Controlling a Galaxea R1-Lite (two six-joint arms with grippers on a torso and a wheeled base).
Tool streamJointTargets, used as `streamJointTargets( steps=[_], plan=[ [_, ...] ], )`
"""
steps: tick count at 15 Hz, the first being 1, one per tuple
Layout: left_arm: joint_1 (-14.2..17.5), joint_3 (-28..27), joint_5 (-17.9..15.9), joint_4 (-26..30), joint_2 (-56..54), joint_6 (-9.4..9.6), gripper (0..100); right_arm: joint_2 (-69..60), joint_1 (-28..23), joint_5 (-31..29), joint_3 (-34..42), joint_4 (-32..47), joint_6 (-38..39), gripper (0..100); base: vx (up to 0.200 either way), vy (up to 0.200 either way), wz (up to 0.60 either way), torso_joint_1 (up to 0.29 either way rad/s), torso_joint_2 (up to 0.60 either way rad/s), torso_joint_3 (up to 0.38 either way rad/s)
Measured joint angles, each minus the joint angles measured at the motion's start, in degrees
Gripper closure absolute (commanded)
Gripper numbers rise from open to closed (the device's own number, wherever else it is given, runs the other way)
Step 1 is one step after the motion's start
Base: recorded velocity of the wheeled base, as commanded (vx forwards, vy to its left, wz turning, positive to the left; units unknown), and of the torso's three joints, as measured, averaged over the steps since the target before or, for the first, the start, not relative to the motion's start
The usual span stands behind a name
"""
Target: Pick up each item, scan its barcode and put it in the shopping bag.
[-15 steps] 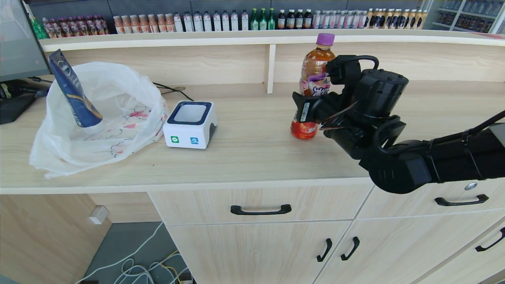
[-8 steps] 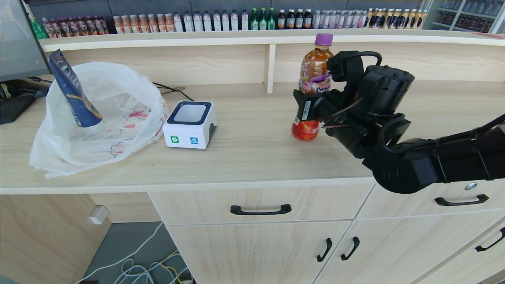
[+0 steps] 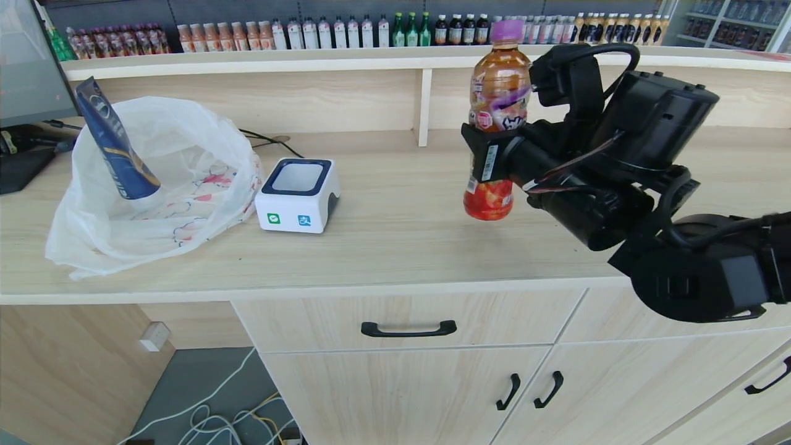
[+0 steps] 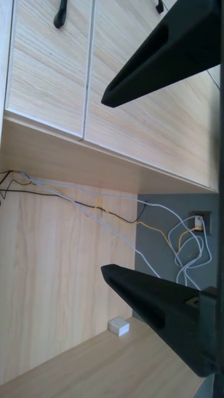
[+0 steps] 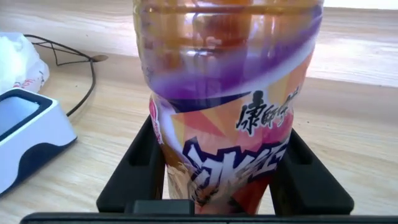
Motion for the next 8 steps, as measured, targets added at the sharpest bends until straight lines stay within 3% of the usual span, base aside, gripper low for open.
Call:
streamJointTargets(
  steps=[8],
  plan=[
    [-0.02,0.0,0.0,0.0,0.0,0.0,0,-14.88,4.85,0.05,14.25,-0.18,-5.6,100,0.0,0.0,0.0,0.0,0.0,0.0]
  ],
)
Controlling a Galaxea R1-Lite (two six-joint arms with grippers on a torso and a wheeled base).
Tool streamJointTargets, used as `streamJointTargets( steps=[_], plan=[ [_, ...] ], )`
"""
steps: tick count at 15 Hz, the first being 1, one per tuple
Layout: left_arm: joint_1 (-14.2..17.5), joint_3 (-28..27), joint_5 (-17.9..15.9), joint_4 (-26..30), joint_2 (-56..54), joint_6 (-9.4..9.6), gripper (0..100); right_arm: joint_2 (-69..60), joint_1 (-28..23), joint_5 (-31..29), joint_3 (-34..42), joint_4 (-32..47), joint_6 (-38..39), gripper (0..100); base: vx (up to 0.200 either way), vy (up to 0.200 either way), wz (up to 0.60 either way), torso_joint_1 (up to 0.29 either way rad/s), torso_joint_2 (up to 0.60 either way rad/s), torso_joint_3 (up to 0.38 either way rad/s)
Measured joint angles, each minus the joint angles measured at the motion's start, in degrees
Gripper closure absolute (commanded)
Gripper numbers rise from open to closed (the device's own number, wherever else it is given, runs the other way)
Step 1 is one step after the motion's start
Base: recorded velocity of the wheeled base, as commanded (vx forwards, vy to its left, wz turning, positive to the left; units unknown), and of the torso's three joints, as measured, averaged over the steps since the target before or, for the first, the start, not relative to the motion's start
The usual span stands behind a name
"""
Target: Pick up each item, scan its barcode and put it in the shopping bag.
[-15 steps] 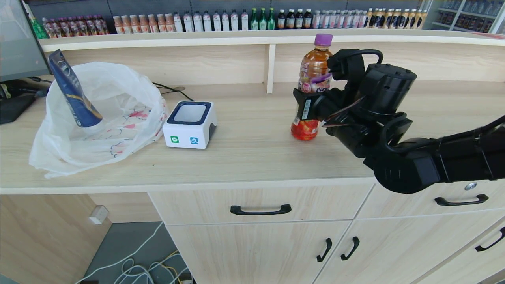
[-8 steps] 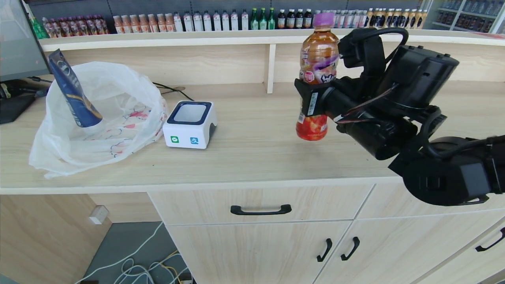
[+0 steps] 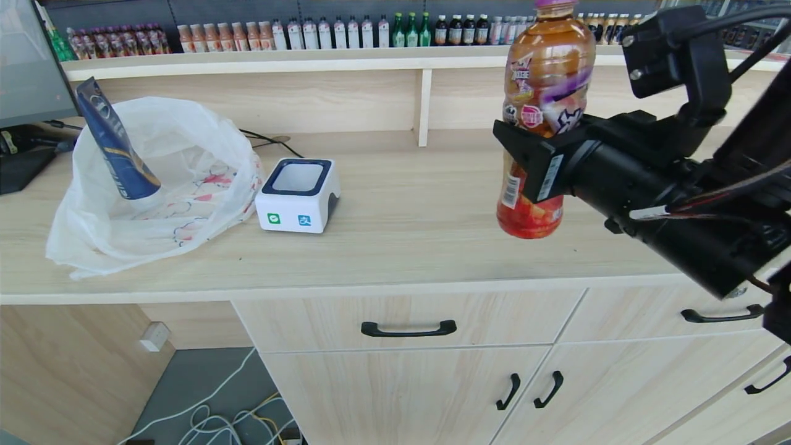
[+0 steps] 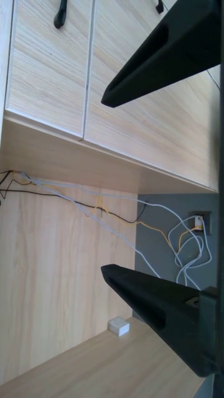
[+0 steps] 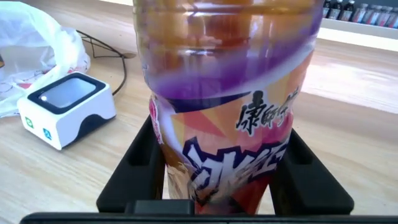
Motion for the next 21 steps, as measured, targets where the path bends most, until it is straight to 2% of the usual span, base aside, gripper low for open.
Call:
streamJointTargets(
  steps=[5,8,11,14,18,21],
  plan=[
    [0.0,0.0,0.02,0.0,0.0,-0.02,0,-10.23,0.59,0.22,12.59,-0.23,-0.21,100,0.0,0.0,0.0,0.0,0.0,0.0],
    [0.0,0.0,0.02,0.0,0.0,0.0,0,-14.19,0.66,3.01,17.86,-0.11,5.21,100,0.0,0.0,0.0,0.0,0.0,0.0],
    [0.02,0.0,0.02,0.0,0.0,0.0,0,-15.24,0.55,9.75,19.35,-0.12,10.28,100,0.0,0.0,0.0,0.0,0.0,0.0],
    [0.02,0.0,0.02,0.0,0.0,-0.02,0,-15.27,-0.35,19.48,19.91,-0.06,15.84,100,0.0,0.0,0.0,0.0,0.0,0.0],
    [0.02,0.0,0.02,0.0,0.0,0.0,0,-12.79,-7.47,32.65,15.63,-0.23,22.33,100,0.0,0.0,0.0,0.0,0.0,0.0],
    [0.0,0.0,0.02,0.0,0.0,-0.02,0,-10.03,-9.4,37.4,11.96,-0.28,25.1,100,0.0,0.0,0.0,0.0,0.0,0.0]
  ],
)
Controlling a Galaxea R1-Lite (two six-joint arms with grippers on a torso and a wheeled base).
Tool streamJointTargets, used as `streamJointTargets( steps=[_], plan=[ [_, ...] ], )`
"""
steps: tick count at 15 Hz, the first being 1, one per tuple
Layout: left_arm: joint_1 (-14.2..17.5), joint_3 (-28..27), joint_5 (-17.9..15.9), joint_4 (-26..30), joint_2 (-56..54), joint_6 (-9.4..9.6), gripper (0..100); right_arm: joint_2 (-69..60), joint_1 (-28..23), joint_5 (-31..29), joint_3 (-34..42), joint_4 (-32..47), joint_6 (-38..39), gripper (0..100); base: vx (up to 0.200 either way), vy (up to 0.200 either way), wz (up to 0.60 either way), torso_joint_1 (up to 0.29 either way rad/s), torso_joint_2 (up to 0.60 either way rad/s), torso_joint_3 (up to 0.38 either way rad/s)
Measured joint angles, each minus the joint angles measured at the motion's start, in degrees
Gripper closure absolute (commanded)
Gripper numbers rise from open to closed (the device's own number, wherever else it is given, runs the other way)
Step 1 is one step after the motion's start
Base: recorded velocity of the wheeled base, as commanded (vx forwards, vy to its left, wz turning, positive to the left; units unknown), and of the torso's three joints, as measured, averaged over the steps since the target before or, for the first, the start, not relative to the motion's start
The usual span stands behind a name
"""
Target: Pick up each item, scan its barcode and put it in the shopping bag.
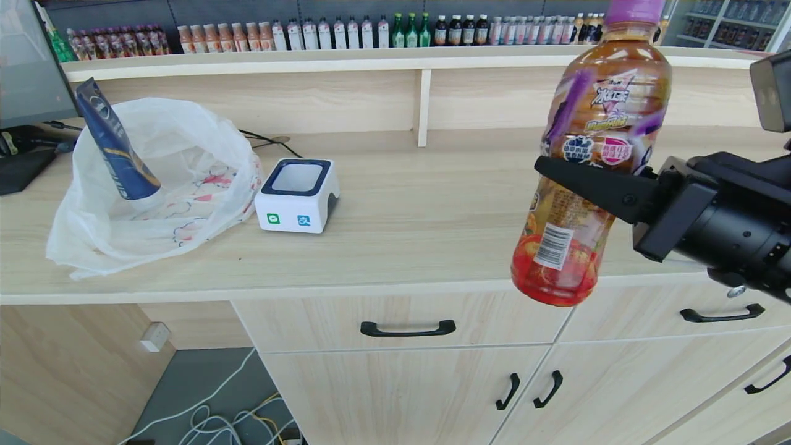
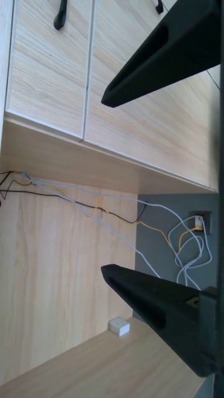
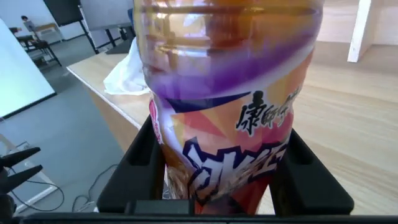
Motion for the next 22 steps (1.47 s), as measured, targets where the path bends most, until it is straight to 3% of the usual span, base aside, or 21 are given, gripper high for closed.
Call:
streamJointTargets(
  steps=[7,12,17,22],
  plan=[
    [0.02,0.0,0.0,0.0,0.0,0.02,0,6.58,0.96,11.47,-9.42,-0.94,0.79,100,0.0,0.0,0.0,0.0,0.0,0.0],
    [0.02,0.0,0.0,0.0,0.0,0.02,0,7.89,7.67,12.17,-12.98,-1.05,6.78,100,0.0,0.0,0.0,0.0,0.0,0.0],
    [0.02,0.0,0.0,0.0,0.0,0.02,0,7.91,13.92,12.54,-14.8,-1.04,8.07,100,0.0,0.0,0.0,0.0,0.0,0.0],
    [0.02,0.0,0.0,0.0,0.0,0.02,0,8.09,15.3,13.56,-15.42,-0.99,8.2,100,0.0,0.0,0.0,0.0,0.0,0.0]
  ],
)
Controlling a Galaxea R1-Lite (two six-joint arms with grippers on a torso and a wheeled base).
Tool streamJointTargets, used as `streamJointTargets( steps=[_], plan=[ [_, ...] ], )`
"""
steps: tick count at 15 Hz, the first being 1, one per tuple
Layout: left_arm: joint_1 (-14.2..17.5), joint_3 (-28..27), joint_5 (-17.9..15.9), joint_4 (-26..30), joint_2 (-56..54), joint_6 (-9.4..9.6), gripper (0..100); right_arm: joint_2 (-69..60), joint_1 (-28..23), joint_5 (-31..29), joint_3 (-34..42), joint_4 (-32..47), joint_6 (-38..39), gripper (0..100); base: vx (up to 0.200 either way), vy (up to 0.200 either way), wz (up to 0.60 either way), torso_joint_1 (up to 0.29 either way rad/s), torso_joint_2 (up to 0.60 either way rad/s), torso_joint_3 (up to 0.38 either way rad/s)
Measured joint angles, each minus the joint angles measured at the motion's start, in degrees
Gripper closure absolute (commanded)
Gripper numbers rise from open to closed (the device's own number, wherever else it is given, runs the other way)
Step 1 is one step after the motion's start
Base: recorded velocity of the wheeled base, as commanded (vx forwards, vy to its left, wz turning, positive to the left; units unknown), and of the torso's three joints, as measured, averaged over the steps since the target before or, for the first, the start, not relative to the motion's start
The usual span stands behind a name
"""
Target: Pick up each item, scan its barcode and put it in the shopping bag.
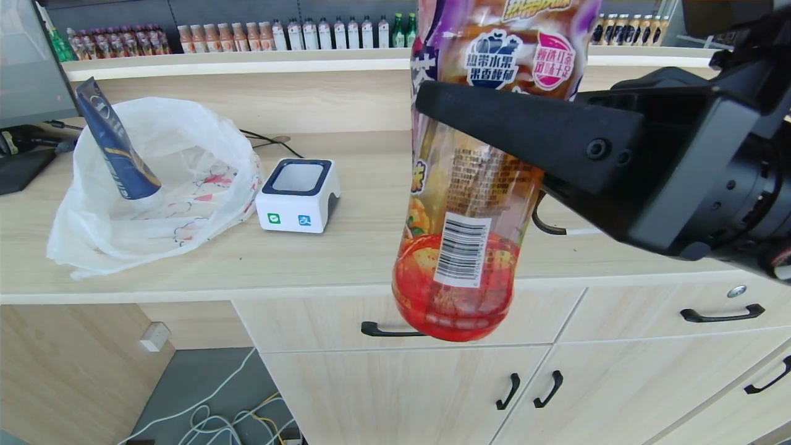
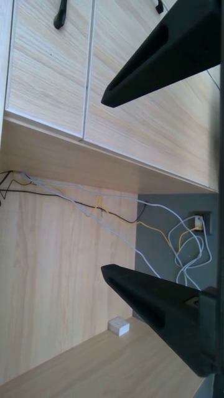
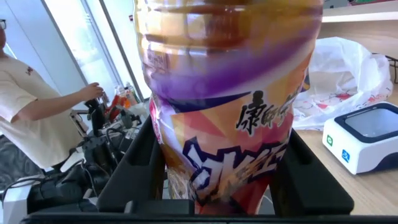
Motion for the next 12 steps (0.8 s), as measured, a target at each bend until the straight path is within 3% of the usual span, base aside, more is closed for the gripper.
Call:
streamJointTargets(
  steps=[12],
  plan=[
    [-0.02,0.0,0.0,0.0,0.0,-0.02,0,0.48,-0.17,-0.02,1.95,-0.02,0.22,100,0.0,0.0,0.0,0.0,0.0,0.0]
  ],
)
